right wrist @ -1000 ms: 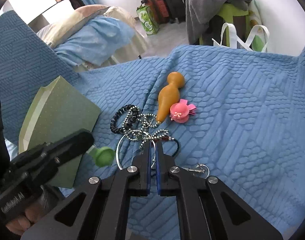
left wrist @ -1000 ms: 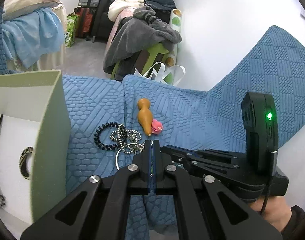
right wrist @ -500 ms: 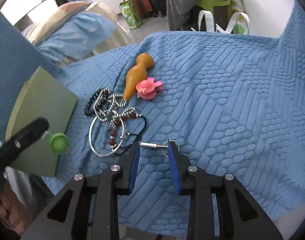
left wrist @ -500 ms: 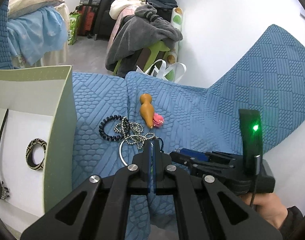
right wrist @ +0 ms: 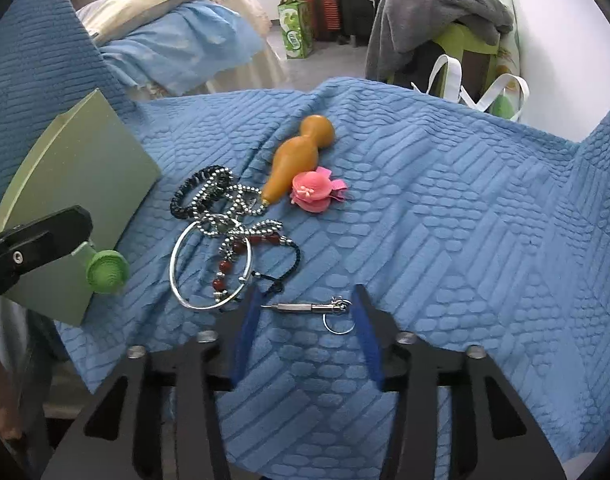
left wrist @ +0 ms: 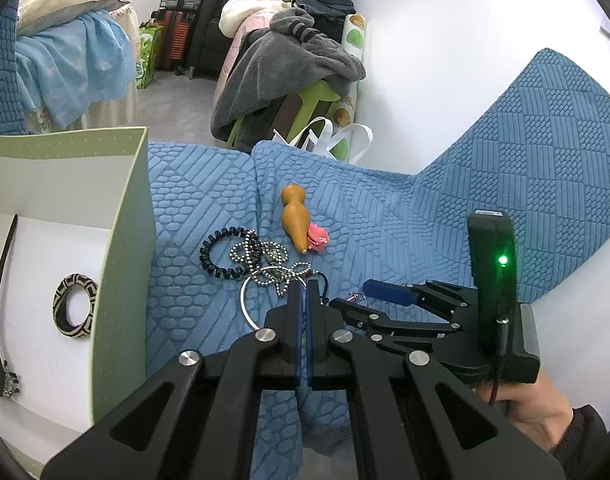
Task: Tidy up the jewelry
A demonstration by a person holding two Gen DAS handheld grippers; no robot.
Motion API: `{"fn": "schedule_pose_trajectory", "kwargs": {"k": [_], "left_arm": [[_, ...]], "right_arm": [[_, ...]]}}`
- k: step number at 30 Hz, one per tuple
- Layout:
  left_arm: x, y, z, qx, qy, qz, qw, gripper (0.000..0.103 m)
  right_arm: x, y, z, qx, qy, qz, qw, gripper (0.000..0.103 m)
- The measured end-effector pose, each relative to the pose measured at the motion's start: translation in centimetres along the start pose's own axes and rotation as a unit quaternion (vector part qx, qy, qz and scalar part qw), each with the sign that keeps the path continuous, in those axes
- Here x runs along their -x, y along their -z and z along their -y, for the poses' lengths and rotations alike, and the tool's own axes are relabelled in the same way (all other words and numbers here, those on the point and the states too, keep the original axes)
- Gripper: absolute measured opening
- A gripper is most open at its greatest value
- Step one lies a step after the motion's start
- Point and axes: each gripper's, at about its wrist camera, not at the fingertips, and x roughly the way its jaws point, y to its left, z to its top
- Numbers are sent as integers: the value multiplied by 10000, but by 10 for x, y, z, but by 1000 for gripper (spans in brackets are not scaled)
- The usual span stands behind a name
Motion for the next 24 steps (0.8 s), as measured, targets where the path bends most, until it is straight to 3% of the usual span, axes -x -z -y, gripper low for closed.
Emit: {"fn": "schedule_pose_trajectory", "kwargs": {"k": [3, 7, 14, 24], "left_arm": [[0, 0, 0, 15, 6, 0, 10000, 0], [-1, 0, 0, 20, 15, 0, 10000, 0], [-1, 0, -1, 42, 16, 0, 10000, 0], [5, -2, 1, 45, 31, 10, 10000, 0]], "right_arm": [[-5, 2, 6, -215, -34, -118, 9997, 54], [-5, 3, 5, -157, -14, -69, 9999, 35], [-2, 6, 1, -142, 115, -70, 9998, 34], [35, 7, -4, -384, 287, 324, 9983, 34]]}}
